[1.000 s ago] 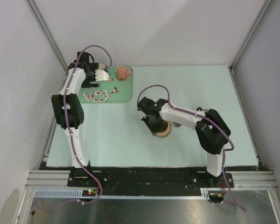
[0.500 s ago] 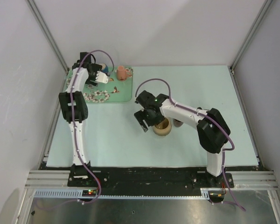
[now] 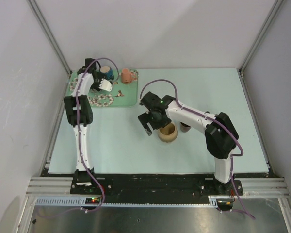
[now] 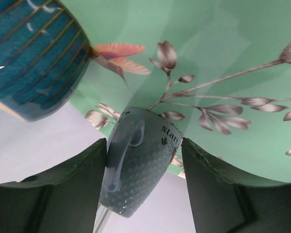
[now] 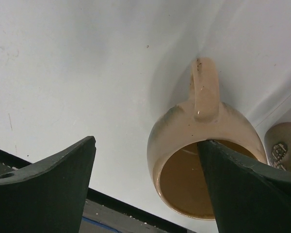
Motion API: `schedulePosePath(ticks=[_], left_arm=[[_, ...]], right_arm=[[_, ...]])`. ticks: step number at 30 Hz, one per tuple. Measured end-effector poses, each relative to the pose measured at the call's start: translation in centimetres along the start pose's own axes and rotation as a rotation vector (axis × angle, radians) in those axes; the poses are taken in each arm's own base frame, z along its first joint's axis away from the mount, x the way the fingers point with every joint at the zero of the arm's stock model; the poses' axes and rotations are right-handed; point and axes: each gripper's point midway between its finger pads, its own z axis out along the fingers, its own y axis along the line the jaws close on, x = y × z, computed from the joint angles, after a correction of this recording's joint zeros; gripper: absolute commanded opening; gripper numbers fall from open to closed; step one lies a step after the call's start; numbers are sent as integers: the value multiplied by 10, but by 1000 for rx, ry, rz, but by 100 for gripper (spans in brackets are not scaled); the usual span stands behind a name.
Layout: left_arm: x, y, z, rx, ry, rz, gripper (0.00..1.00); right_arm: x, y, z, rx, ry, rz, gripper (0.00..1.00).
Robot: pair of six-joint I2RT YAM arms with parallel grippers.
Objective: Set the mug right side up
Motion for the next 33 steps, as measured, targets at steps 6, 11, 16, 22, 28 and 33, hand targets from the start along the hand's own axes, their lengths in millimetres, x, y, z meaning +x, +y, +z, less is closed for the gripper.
schedulePosePath(ticks=[6, 11, 16, 22, 28, 33], left_arm=[[8, -6, 3, 18, 27, 7, 31], [16, -5, 2, 10, 51, 9, 3], [20, -11, 1, 19, 49, 1, 0], [4, -15, -20, 1, -40, -157, 0], [-18, -1, -68, -64, -146, -409, 0], [-34, 19, -126, -140, -229, -626, 0]], right_arm=[[13, -4, 4, 4, 35, 23, 91], [13, -5, 0, -2, 33, 34, 92], [10, -5, -6, -7, 15, 36, 92], [4, -5, -19, -22, -25, 40, 99], [-3, -7, -43, -53, -105, 55, 99], [-12, -7, -59, -96, -169, 69, 99]])
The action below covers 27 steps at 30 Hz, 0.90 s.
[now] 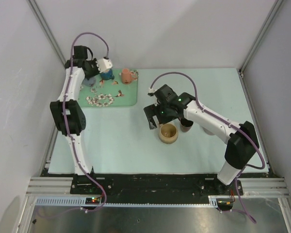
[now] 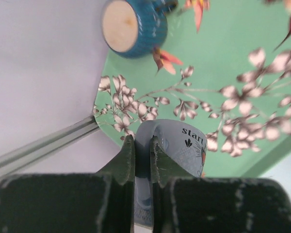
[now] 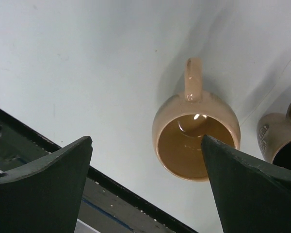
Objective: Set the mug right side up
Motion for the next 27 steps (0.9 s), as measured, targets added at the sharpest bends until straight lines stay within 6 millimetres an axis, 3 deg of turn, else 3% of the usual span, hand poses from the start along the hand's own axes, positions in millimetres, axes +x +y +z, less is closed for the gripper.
schedulePosePath(ticks=[4, 8, 12, 16, 18, 21, 27], left_arm=[[-43, 10, -43, -62, -105, -188, 0], [-107, 8, -92, -73, -271, -337, 0], [-183, -6, -155, -35, -472, -425, 0], [-243, -29, -218, 50, -656, -486, 0], [-264, -39, -244, 98, -730, -515, 0], [-281, -52, -270, 160, -793, -555, 0], [-303, -74, -288, 252, -838, -569, 0]], right_arm=[[-16, 3, -15, -59, -72, 33, 100], [-45, 5, -42, -117, -201, 72, 99], [-91, 21, -74, -250, -368, 104, 99], [-130, 41, -104, -432, -508, 135, 97], [-145, 43, -117, -489, -562, 153, 95], [-161, 43, -132, -543, -625, 173, 90], [-177, 53, -157, -625, -706, 164, 75]])
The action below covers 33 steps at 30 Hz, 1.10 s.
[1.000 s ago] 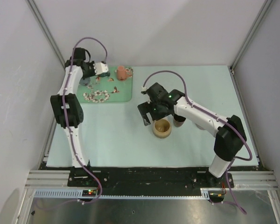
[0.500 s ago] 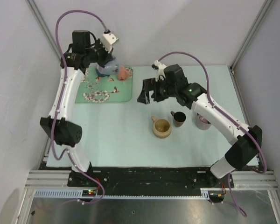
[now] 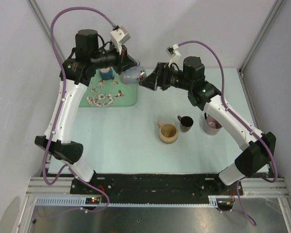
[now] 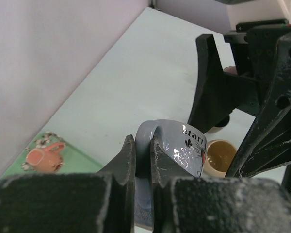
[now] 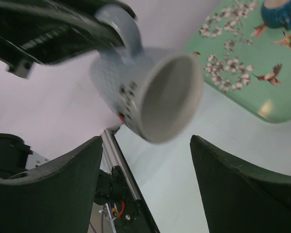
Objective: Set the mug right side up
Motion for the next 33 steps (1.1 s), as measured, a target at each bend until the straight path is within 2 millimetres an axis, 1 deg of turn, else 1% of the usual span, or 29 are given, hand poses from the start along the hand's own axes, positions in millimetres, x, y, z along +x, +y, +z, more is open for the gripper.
schedulePosePath(ticks=[3, 5, 7, 10, 11, 12, 13, 14, 15, 16, 17, 19, 22, 24, 26, 29, 31, 33], left_arm=[[1, -13, 5, 34, 5, -6, 0], [3, -21, 8, 57, 12, -8, 0], [6, -29, 9, 79, 20, -13, 0], [7, -35, 8, 96, 22, -23, 0], [5, -36, 6, 98, 17, -21, 1], [3, -36, 4, 99, 11, -18, 9], [2, -37, 3, 104, 7, -17, 42], [1, -37, 1, 104, 3, -14, 71], [0, -37, 0, 102, 1, -11, 85], [0, -36, 0, 97, -1, -12, 92], [-1, -36, 1, 90, 0, -14, 96], [1, -31, 1, 59, 8, -10, 99], [5, -11, -2, -24, 26, 3, 100], [9, 10, -6, -87, 37, 5, 100], [11, 39, -11, -164, 45, 7, 100], [20, 92, -20, -296, 67, 3, 100], [36, 127, -26, -378, 103, -4, 100], [59, 156, -30, -440, 159, -5, 100]], right_arm=[[-8, 15, -1, -49, -29, -11, 68], [-12, 23, -2, -78, -44, -16, 60], [-15, 29, -1, -100, -54, -19, 47], [-13, 29, -1, -99, -47, -8, 12], [-13, 29, -1, -102, -42, 8, 6], [-14, 29, -2, -109, -40, 19, 3], [-14, 31, -3, -120, -38, 25, 1], [-15, 33, -4, -130, -38, 29, 1], [-15, 36, -5, -138, -37, 28, 0], [-15, 37, -4, -138, -36, 9, 0], [-10, 34, -2, -115, -29, 6, 0], [2, 26, 1, -61, 3, -12, 0], [29, 7, 4, 75, 85, -66, 0], [47, -3, 9, 150, 155, -124, 0], [64, -10, 17, 200, 226, -190, 0], [98, -23, 37, 272, 377, -319, 0], [128, -33, 51, 304, 492, -404, 0], [169, -46, 60, 337, 637, -489, 0]])
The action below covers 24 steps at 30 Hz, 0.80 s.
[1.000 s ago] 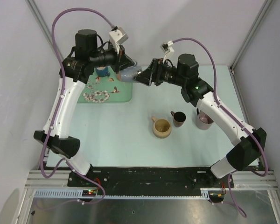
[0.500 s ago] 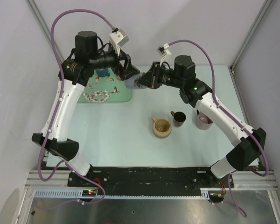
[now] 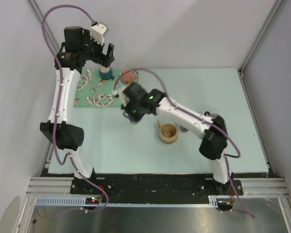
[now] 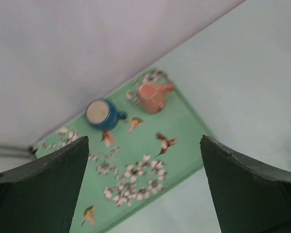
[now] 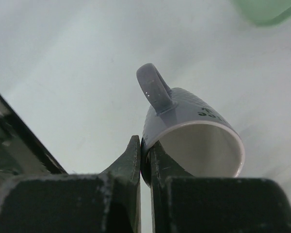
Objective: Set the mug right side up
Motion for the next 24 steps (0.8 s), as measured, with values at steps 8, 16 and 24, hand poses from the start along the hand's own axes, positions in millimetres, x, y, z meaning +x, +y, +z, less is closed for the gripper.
schedulePosePath(ticks=[8, 16, 24], left_arm=[[96, 52, 45, -79, 243, 109, 100], [146, 68, 76, -13, 362, 343, 97], [197, 73, 96, 152, 479, 761, 95]], right_arm=[[105, 15, 61, 81, 403, -230, 0], [122, 0, 67, 159, 446, -268, 3], [136, -5, 74, 183, 449, -256, 45]])
